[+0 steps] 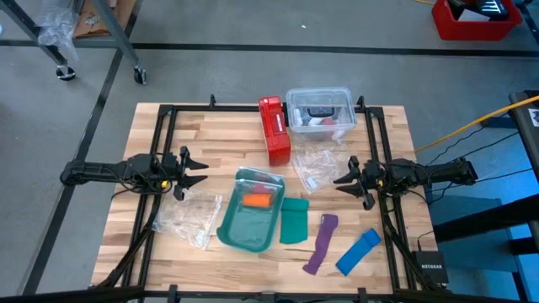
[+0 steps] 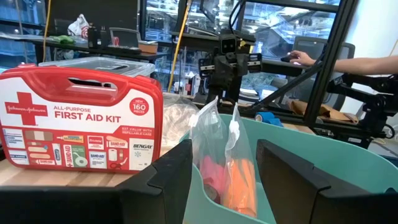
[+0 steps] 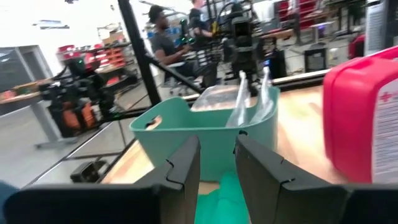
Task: Roll bandage
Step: Return to Home Position
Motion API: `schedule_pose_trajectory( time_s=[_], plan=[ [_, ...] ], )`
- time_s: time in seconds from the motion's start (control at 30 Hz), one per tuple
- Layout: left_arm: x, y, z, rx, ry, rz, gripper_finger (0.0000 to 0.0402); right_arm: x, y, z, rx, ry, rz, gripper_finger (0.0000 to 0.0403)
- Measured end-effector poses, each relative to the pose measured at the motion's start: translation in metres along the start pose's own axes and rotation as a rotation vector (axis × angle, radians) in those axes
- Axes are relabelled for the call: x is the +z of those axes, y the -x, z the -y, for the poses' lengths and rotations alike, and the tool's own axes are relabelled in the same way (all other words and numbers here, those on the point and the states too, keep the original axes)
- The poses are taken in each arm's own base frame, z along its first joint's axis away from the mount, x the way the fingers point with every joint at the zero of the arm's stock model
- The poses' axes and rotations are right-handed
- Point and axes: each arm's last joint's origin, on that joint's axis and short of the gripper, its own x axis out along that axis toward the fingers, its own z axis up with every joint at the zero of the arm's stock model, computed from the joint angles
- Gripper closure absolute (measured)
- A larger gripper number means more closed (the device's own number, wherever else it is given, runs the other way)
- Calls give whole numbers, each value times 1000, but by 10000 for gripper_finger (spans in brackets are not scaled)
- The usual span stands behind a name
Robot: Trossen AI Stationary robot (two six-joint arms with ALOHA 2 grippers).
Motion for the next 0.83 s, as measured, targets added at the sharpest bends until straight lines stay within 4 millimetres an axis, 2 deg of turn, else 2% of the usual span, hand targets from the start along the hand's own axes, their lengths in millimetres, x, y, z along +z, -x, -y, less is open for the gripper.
schedule_pose_trajectory(
  time_s=[0.83],
  plan=[
    [0, 0, 0, 0, 0, 0, 231, -1, 1, 2, -60, 2, -22, 299]
  ],
)
